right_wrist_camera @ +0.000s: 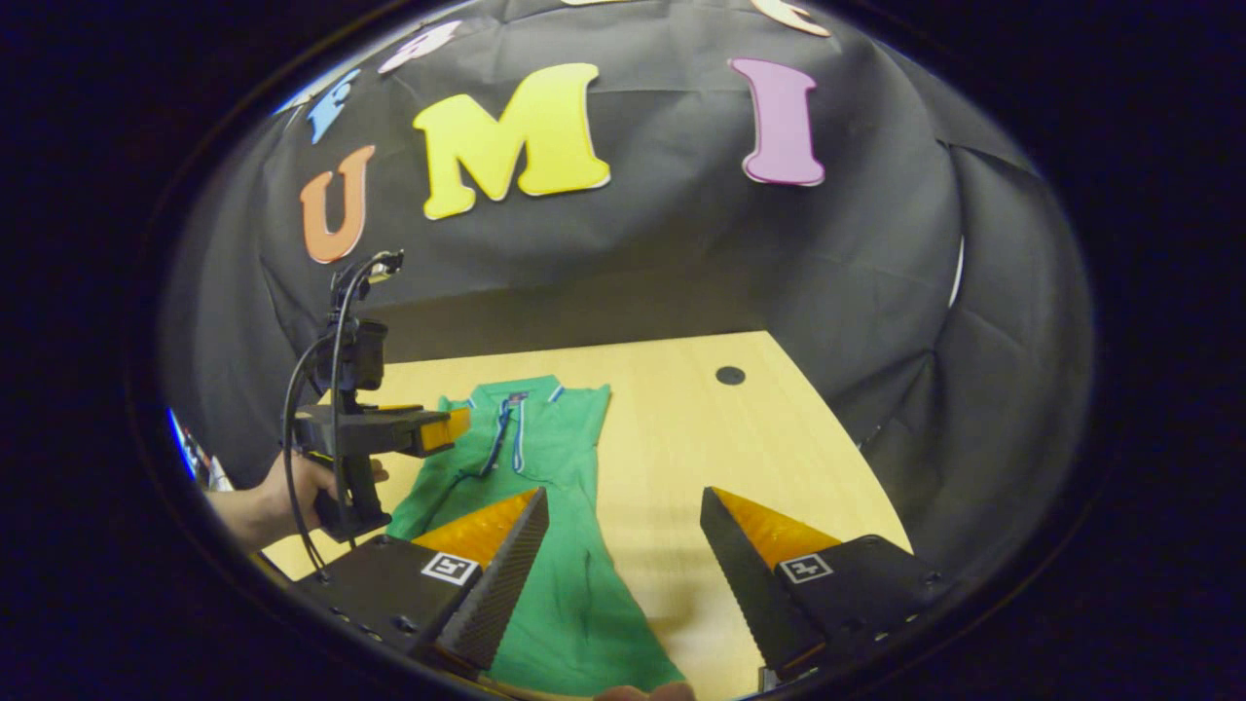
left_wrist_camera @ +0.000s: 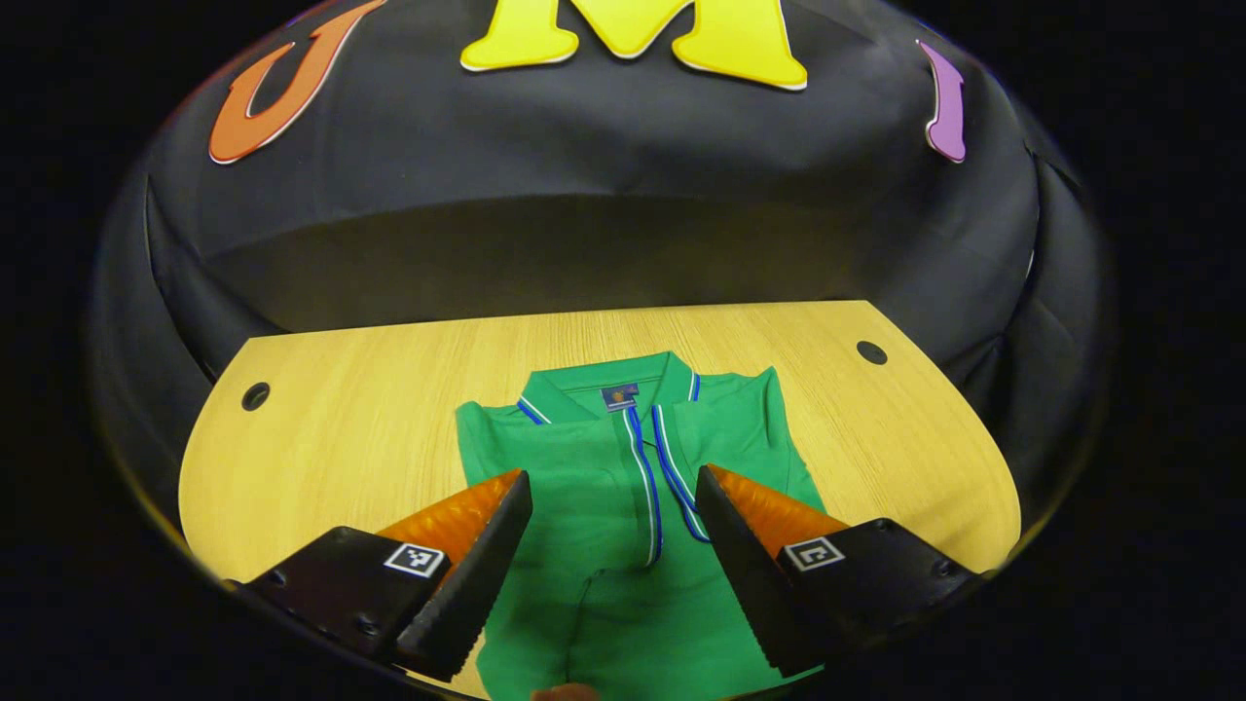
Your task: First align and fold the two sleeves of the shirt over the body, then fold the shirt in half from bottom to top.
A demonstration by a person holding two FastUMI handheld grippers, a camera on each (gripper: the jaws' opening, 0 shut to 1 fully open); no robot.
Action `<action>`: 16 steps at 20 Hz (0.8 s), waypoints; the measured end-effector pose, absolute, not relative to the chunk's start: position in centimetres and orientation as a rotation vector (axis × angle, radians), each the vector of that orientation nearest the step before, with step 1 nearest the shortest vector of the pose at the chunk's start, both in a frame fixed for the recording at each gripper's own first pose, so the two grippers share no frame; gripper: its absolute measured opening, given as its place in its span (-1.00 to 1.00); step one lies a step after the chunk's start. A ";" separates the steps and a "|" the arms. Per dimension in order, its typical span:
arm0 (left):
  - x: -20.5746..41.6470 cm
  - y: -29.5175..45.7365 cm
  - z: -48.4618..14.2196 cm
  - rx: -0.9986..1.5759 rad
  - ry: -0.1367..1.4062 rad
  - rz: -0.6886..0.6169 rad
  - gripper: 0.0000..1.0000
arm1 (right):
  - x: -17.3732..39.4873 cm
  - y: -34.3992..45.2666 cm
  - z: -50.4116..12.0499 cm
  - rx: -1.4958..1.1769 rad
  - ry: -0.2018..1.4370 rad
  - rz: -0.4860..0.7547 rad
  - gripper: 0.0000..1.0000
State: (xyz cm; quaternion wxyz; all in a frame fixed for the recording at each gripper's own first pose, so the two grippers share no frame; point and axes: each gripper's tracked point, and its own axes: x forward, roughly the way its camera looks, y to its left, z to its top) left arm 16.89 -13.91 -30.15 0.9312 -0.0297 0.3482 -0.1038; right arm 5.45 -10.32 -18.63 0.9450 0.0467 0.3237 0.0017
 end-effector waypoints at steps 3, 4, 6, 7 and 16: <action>14.5 -11.5 -27.4 -0.064 0.660 -0.178 1.00 | 5.3 -8.8 -18.3 0.050 0.635 0.064 0.99; 13.5 -10.6 -26.4 -0.062 0.645 -0.160 1.00 | 5.1 -8.6 -18.2 0.029 0.630 0.079 0.92; 11.2 -9.4 -25.1 -0.070 0.625 -0.144 1.00 | 4.8 -8.5 -17.8 -0.008 0.602 0.098 0.97; 10.0 -8.7 -24.2 -0.079 0.615 -0.136 1.00 | 4.2 -8.2 -17.9 -0.016 0.602 0.116 0.96; -3.0 -2.5 -24.2 -0.089 0.688 -0.107 1.00 | -1.2 -9.1 -21.7 -0.091 0.707 0.169 0.96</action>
